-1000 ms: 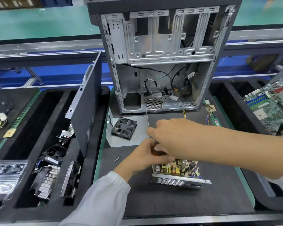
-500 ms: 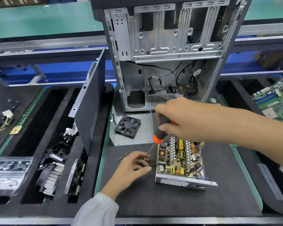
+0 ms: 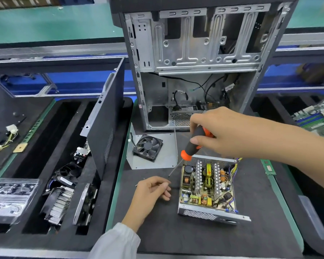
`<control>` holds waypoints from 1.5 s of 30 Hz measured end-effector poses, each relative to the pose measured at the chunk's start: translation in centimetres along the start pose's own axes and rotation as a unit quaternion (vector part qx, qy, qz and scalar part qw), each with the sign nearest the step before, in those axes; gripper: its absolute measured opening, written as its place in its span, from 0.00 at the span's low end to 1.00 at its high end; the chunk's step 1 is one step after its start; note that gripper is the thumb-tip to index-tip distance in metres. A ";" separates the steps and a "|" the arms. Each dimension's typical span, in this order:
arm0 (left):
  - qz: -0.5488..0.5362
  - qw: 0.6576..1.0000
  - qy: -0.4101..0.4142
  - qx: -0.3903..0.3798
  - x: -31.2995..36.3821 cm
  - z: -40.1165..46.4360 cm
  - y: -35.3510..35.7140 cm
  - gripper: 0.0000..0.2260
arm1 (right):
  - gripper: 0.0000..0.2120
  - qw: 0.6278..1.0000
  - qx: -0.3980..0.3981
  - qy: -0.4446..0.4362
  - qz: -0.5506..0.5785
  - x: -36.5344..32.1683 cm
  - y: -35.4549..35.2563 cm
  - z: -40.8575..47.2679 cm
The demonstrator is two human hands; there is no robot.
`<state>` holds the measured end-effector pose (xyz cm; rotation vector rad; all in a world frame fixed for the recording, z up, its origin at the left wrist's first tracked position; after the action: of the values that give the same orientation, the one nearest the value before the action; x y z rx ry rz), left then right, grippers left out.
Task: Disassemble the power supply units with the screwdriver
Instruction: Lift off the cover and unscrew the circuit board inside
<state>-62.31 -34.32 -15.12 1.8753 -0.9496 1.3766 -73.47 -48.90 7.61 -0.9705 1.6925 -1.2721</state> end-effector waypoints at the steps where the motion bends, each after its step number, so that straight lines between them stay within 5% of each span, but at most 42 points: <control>1: 0.013 1.000 -0.009 0.001 0.1 0.2 0.2 0.11 | 0.07 1.000 0.006 0.004 -0.006 0.2 -0.2 0.0; 4: 0.073 0.997 -0.039 0.004 0.1 0.8 1.3 0.16 | 0.08 0.999 0.020 0.010 -0.028 0.8 -0.6 0.2; 9: 0.260 0.965 0.039 0.005 0.9 1.4 3.7 0.06 | 0.08 0.998 0.011 0.011 -0.059 0.9 -0.6 0.7; 16: 0.343 0.938 0.040 0.019 0.6 0.2 4.8 0.18 | 0.09 0.993 -0.018 0.017 -0.115 0.2 0.2 1.6; 31: 0.378 0.924 0.026 -0.058 0.6 -1.7 5.4 0.21 | 0.20 0.989 -0.006 -0.026 -0.145 -1.2 0.0 0.6; 35: 0.319 0.946 0.059 0.000 0.7 0.7 4.1 0.05 | 0.13 0.984 -0.018 -0.023 -0.178 -1.3 1.4 1.0; 39: 0.289 0.954 0.076 0.027 0.5 2.5 5.0 0.15 | 0.13 0.979 -0.036 -0.021 -0.199 -1.3 2.6 1.1; 45: 0.276 0.953 0.114 0.049 -0.4 2.5 5.6 0.12 | 0.13 0.981 -0.052 -0.011 -0.189 -0.8 3.6 1.1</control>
<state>-65.71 -39.38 -15.79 1.5261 -1.3657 1.9466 -72.60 -47.87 4.01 -1.4137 1.6195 -1.4154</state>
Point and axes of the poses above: each hand's wrist, its own z-axis towards the middle knuckle, its own y-axis out of the palm, x = y × z, the point moved 4 cm from there along z, towards the middle knuckle, and after that the axes turned 5 degrees about -z, right-handed, at the moved point
